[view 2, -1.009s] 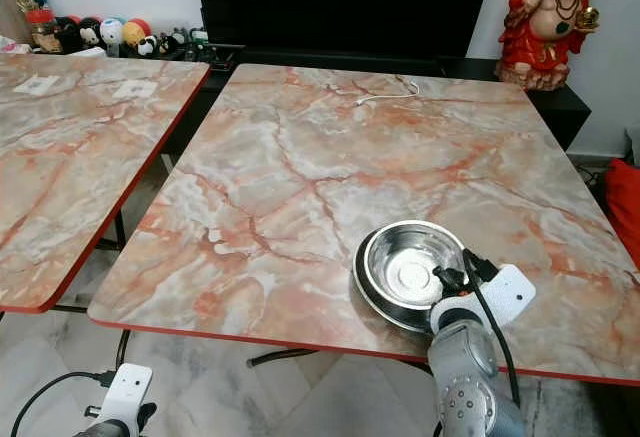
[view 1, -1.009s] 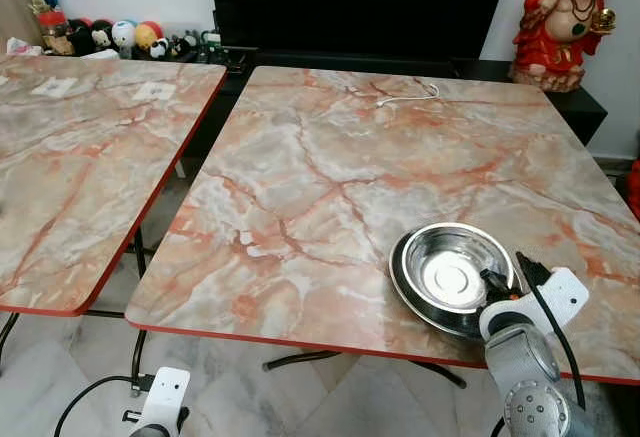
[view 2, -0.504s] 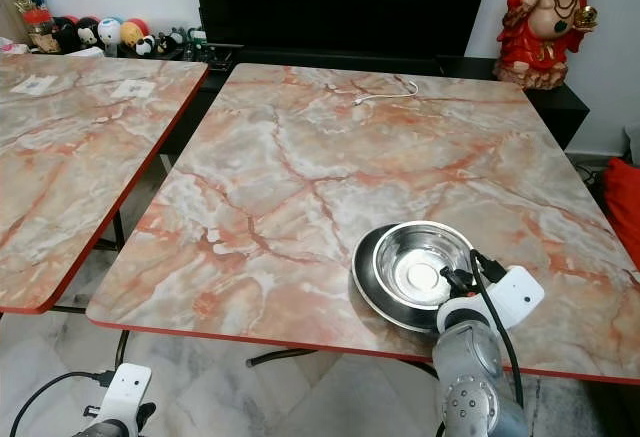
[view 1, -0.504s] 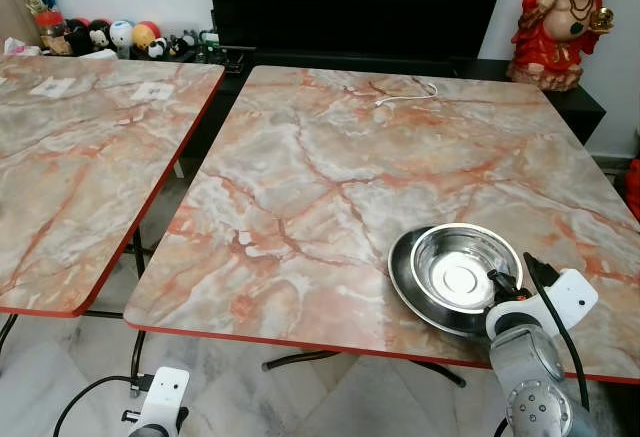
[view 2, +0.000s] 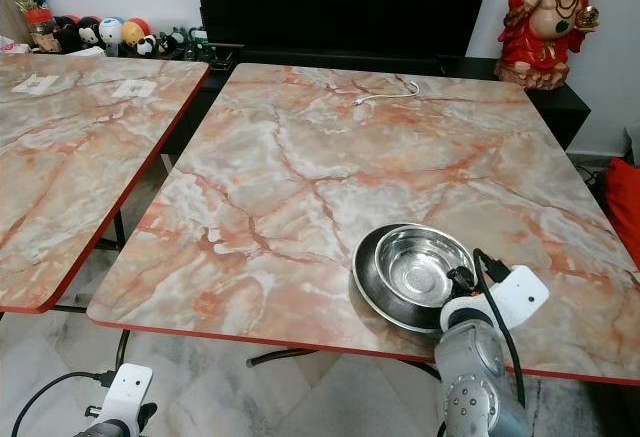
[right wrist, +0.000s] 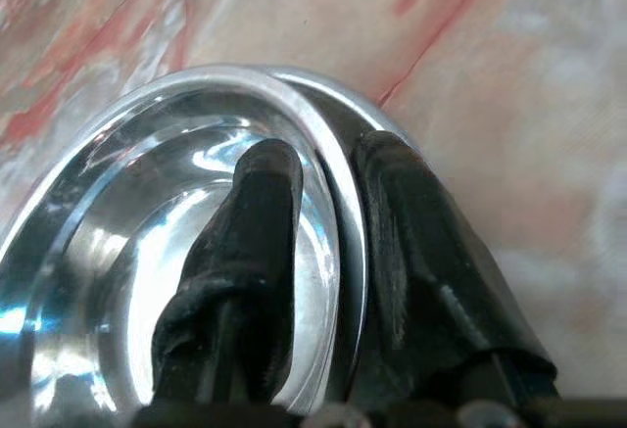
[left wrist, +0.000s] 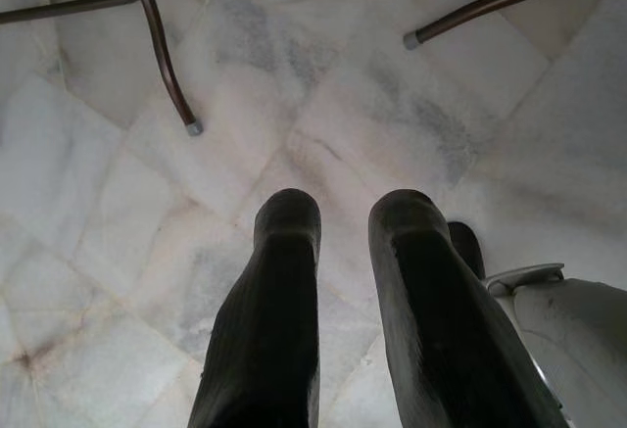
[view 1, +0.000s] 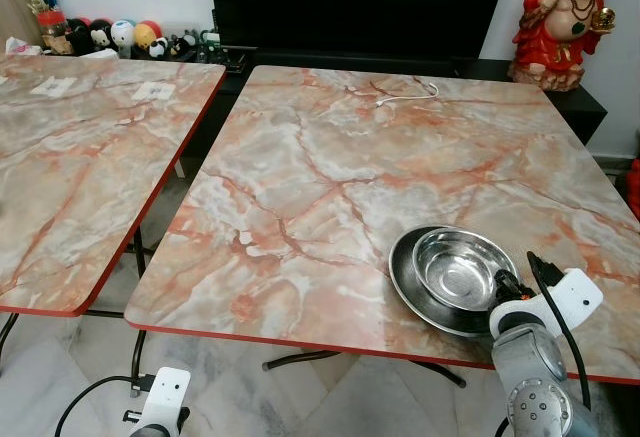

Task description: Setting the table

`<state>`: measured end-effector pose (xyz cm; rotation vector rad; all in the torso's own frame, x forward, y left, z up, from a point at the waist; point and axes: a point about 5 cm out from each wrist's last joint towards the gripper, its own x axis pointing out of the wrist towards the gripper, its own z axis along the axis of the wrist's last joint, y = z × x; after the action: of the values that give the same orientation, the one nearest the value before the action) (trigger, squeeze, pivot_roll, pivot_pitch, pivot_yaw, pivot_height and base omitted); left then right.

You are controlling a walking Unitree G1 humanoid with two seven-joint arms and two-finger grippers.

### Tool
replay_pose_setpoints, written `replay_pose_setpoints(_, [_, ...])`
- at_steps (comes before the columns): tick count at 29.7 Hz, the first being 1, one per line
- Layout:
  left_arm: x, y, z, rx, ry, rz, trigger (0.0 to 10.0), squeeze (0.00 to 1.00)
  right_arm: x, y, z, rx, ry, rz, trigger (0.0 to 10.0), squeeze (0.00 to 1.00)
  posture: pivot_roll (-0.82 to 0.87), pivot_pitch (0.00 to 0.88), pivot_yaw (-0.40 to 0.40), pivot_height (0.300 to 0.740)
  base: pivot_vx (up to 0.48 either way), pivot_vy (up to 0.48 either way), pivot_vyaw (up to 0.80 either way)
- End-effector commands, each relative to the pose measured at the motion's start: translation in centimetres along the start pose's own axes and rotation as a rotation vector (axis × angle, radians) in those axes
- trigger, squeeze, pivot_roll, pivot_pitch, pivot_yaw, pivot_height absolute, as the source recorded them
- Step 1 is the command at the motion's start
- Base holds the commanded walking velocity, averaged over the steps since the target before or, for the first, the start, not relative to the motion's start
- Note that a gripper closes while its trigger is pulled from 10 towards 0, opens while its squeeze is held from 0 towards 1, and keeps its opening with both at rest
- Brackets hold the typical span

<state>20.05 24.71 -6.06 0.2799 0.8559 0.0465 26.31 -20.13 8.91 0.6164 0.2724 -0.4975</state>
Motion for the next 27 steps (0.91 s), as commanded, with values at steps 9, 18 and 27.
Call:
replay_pose_setpoints(9, [-0.2,0.4,-1.1,0.018,0.04,0.0,10.0,0.0,-0.5,0.4,0.2,-0.059,-0.033,0.009,10.0,0.0,0.12,0.0,-0.033,0.74,0.0,0.0,0.0])
replay_pose_setpoints(18, [-0.2,0.0,-0.9,0.018,0.038,-0.004,10.0,0.0,-1.1,0.1,0.9,-0.177,-0.1,-0.031,10.0,0.0,0.12,0.0,-0.035,0.74,0.0,0.0,0.0])
replay_pose_setpoints(27, [-0.1,-0.2,-0.6,0.014,0.029,-0.006,10.0,0.0,-1.3,-1.5,1.4,-0.205,-0.141,-0.142,10.0,0.0,0.12,0.0,-0.035,0.74,0.0,0.0,0.0])
